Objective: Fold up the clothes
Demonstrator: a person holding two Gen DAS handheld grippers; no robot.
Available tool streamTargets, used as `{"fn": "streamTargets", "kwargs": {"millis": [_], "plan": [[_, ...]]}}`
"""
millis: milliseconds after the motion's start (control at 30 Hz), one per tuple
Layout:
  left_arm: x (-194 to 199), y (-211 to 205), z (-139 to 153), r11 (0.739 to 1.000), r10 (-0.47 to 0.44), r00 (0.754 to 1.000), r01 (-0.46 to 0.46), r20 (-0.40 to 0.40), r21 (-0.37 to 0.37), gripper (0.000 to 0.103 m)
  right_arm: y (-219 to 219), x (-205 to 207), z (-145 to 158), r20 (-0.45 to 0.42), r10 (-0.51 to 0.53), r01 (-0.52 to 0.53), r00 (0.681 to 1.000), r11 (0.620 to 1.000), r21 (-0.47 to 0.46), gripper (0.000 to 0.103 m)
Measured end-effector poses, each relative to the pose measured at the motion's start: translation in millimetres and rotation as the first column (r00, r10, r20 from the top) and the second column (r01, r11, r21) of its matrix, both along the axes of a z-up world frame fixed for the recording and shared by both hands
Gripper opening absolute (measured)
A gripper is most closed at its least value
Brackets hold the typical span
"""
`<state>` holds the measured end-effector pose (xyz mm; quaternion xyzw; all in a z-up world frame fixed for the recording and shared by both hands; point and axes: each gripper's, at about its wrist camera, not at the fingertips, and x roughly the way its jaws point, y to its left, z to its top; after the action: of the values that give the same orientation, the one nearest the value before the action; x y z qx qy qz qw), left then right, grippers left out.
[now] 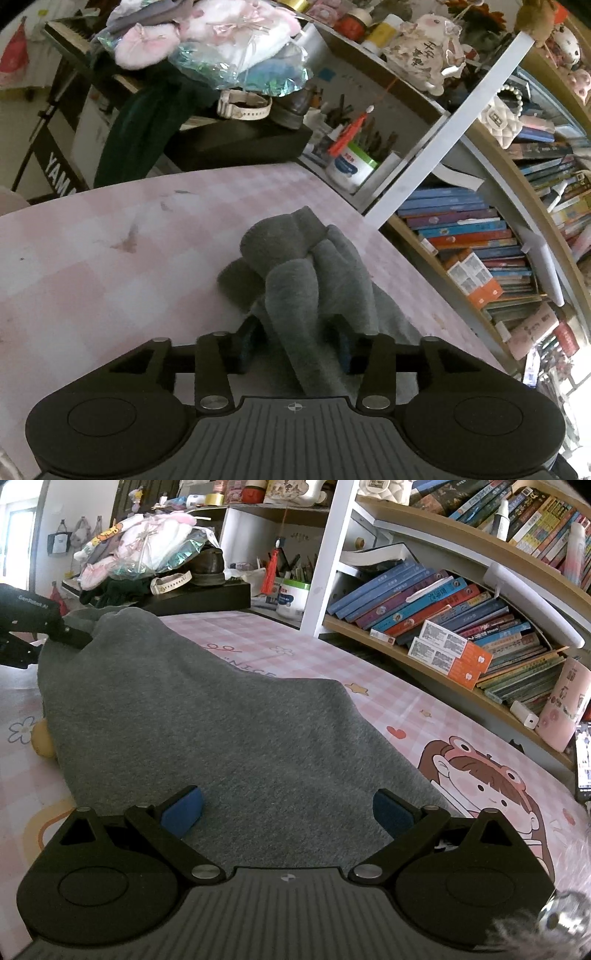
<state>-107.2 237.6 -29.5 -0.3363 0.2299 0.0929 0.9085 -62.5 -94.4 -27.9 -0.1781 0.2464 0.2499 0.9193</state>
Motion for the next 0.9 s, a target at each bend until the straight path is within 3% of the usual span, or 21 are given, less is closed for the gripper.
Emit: {"fn": "streamTargets", "kwargs": {"millis": [100, 200, 267, 367, 433, 667, 900], "plan": [[5, -3, 0, 1.0, 0.004, 1.0, -0.004, 0.0, 0.023, 0.043, 0, 0, 0, 0.0, 0.001, -0.001, 1.0, 1.0, 0.0, 0.099], [8, -5, -2, 1.0, 0.004, 1.0, -0.004, 0.003, 0.026, 0.025, -1, 1, 0, -0.003, 0.002, -0.002, 1.0, 1.0, 0.002, 0.099], [7, -1, -5, 1.0, 0.007, 1.0, -0.006, 0.021, -0.016, 0.015, -1, 2, 0, -0.011, 0.002, -0.002, 1.0, 1.0, 0.009, 0.099], [-4, 6, -4, 0.998, 0.038, 0.997, -0.034, 0.067, -0.059, 0.011, -5, 7, 0, -0.046, 0.01, -0.008, 0.999, 0.999, 0.039, 0.101], [-10, 10, -1, 0.997, 0.052, 0.995, -0.047, 0.082, -0.058, 0.011, -3, 12, -1, -0.052, 0.025, -0.023, 0.998, 0.999, 0.038, 0.103], [-23, 23, 2, 0.992, 0.12, 0.989, -0.116, 0.082, -0.046, 0.011, 29, 27, -2, 0.057, 0.178, -0.175, 0.982, 0.983, -0.053, 0.103], [-21, 29, -5, 0.993, 0.114, 0.993, -0.111, 0.044, -0.047, 0.017, 24, 52, 0, -0.049, 0.191, -0.189, 0.98, 0.981, 0.041, 0.103]]}}
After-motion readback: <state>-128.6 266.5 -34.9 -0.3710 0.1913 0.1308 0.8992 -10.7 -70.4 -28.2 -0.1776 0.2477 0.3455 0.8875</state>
